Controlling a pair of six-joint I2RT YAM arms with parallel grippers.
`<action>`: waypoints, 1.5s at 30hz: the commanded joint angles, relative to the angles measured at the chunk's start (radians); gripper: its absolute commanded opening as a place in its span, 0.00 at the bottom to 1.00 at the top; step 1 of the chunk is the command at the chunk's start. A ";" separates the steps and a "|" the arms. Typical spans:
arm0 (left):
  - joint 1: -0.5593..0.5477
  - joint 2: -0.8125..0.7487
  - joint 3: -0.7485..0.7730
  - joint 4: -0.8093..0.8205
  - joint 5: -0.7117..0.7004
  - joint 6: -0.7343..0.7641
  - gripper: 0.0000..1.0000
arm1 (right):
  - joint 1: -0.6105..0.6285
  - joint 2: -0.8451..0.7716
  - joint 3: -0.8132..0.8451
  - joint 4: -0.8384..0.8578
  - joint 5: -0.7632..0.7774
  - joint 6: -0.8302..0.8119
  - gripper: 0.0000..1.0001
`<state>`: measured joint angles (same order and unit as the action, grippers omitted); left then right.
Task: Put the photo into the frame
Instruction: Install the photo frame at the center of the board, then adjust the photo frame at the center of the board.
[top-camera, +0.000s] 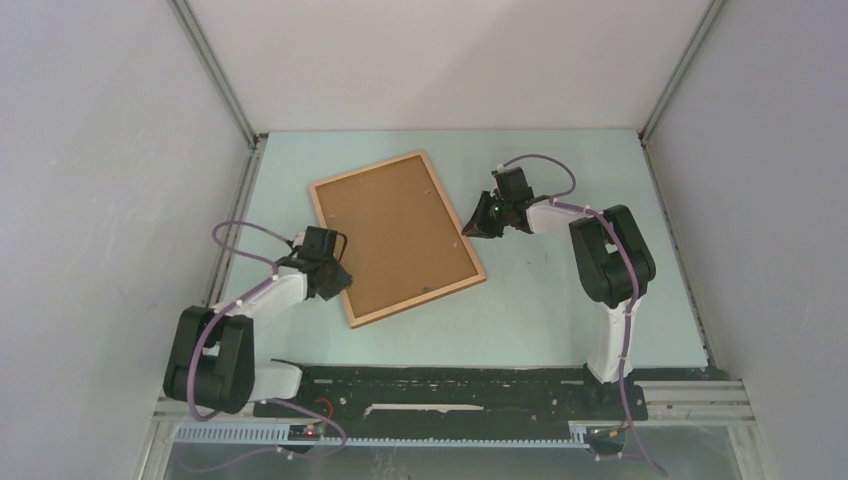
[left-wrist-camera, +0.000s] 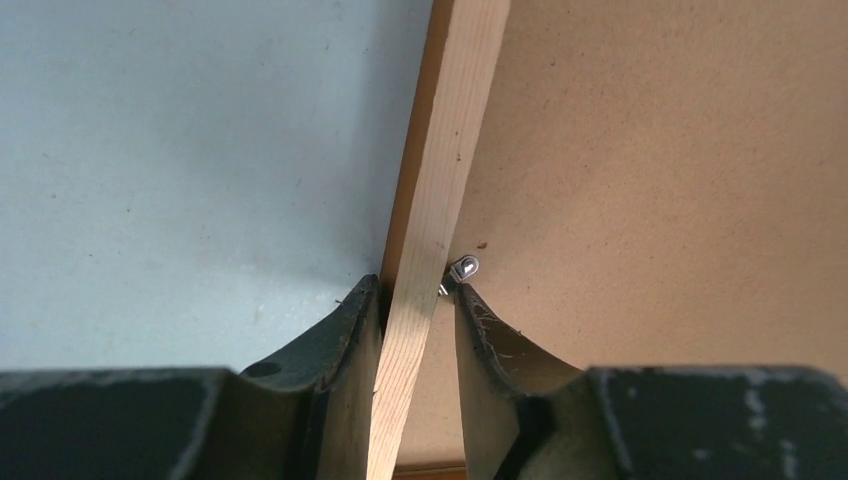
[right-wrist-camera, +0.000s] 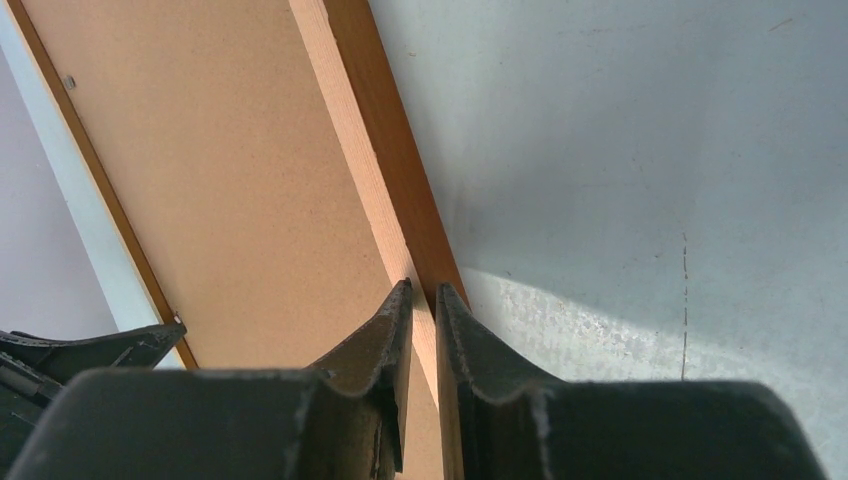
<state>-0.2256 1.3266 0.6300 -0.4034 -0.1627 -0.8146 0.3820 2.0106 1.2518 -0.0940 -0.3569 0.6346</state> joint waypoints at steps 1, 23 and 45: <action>0.037 -0.050 -0.096 0.108 0.006 -0.099 0.00 | 0.011 -0.006 0.037 0.002 -0.022 -0.004 0.22; 0.038 -0.366 -0.120 -0.015 -0.060 0.029 0.52 | 0.009 -0.006 0.038 0.005 -0.037 -0.003 0.24; 0.006 0.152 0.161 0.113 0.155 0.039 0.83 | 0.004 -0.025 0.037 0.002 -0.044 -0.032 0.48</action>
<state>-0.1436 1.4990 0.7929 -0.3649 -0.0628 -0.7307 0.3866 2.0106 1.2518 -0.0940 -0.3893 0.6262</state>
